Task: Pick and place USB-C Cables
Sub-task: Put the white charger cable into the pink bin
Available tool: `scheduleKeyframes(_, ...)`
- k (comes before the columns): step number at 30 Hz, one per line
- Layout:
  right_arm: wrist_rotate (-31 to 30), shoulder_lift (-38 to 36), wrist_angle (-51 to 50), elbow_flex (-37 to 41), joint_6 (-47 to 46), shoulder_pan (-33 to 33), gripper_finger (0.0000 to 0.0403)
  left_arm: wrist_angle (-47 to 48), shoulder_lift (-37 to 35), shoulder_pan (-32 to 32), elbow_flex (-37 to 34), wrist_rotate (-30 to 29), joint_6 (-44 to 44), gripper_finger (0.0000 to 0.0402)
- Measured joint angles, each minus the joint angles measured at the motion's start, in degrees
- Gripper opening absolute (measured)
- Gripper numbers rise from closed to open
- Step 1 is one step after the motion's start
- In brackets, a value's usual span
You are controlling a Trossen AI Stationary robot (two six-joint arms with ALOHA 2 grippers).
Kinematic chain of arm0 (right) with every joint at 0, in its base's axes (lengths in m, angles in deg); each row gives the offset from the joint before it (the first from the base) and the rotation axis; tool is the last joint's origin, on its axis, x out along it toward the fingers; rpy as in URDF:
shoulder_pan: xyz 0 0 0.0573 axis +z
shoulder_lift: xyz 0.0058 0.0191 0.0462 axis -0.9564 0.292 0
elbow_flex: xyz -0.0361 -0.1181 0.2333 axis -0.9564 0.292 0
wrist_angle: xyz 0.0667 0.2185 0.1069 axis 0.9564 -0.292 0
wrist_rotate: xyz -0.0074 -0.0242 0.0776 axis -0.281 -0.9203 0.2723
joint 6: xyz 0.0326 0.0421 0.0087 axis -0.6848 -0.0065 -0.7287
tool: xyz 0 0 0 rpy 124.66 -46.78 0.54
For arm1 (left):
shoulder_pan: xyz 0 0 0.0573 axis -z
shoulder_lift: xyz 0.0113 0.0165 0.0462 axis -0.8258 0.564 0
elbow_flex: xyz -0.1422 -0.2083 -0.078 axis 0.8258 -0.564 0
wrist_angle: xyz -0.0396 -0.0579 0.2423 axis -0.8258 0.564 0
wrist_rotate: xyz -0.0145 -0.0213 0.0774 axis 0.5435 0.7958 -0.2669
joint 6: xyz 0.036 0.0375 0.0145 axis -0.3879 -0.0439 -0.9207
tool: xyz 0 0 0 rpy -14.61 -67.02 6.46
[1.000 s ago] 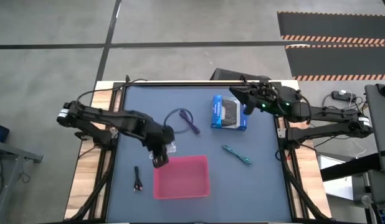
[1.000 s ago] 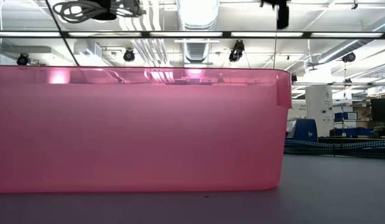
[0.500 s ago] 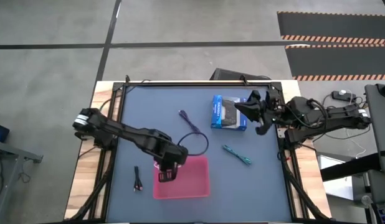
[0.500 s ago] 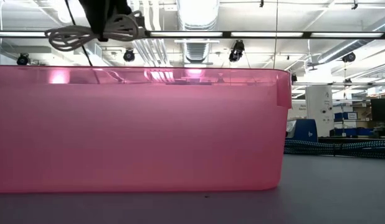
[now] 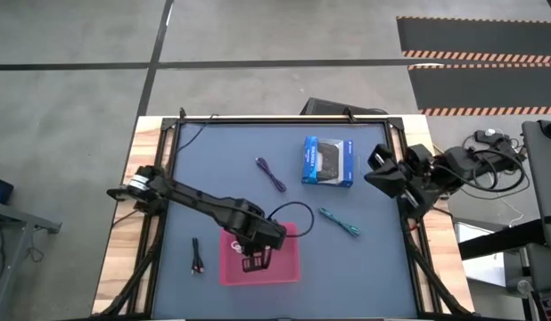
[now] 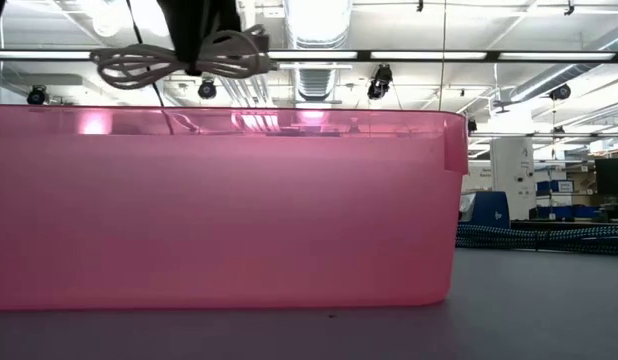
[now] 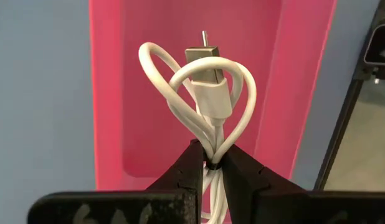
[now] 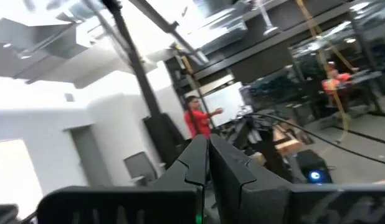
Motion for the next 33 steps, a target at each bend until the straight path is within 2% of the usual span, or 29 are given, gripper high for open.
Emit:
scheduleKeyframes(7,0.0,-0.2,-2.4,0.1,0.7,3.8,0.0009,1.8,6.1,0.1,8.8,-0.4,-0.2,0.0022)
scheduleKeyframes(10,0.0,-0.2,-2.4,0.1,0.8,4.8,0.0009,1.9,7.9,0.1,9.9,-2.7,-1.4,0.0022)
scheduleKeyframes(13,0.0,-0.4,-2.6,0.1,1.5,5.0,0.0009,2.0,8.2,0.1,9.6,-3.9,-3.1,0.0022)
scheduleKeyframes(19,0.0,-0.9,-4.5,0.1,1.3,5.1,0.0009,2.0,8.2,-0.1,8.7,-10.5,-5.2,0.0022)
scheduleKeyframes(22,0.0,-0.9,-4.8,0.1,1.2,5.1,0.0009,1.9,8.0,-0.2,7.9,-10.7,-6.7,0.0022)
scheduleKeyframes(33,-0.1,-0.8,-5.1,0.1,0.6,5.0,0.0009,0.4,8.0,1.3,1.5,-10.7,-3.0,0.0022)
